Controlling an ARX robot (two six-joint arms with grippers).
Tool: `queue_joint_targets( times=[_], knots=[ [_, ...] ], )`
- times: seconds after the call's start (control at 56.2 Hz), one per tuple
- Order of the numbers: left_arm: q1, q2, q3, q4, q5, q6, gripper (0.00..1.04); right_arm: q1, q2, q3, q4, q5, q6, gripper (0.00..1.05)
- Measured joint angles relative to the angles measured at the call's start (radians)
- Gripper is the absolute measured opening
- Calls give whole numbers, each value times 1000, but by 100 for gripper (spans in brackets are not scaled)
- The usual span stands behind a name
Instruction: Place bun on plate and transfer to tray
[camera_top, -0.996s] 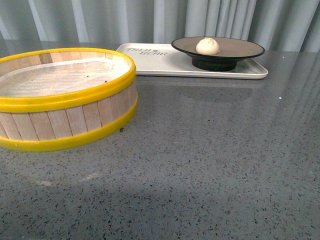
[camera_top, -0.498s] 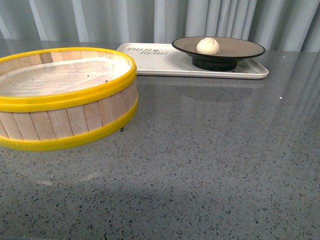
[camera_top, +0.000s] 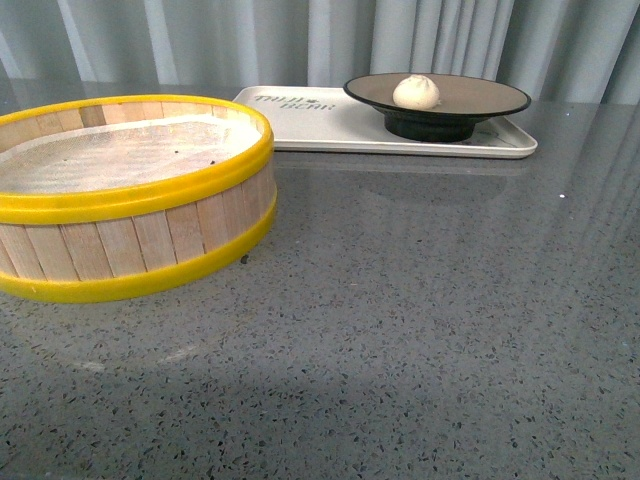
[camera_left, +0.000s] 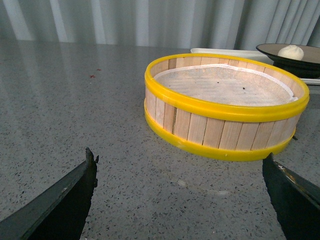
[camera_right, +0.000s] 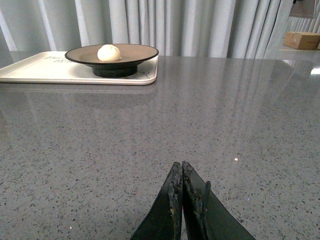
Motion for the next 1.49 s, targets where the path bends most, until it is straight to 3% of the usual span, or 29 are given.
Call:
queue_joint_targets(
  times=[0.427,1.014,1.494],
  knots=[
    [0,0,0,0,0,0,98,0,-1,0,-1,0,-1,2],
    [0,0,0,0,0,0,98,0,-1,0,-1,0,2,98],
    [0,0,0,0,0,0,98,0,-1,0,-1,0,3,96]
  ],
)
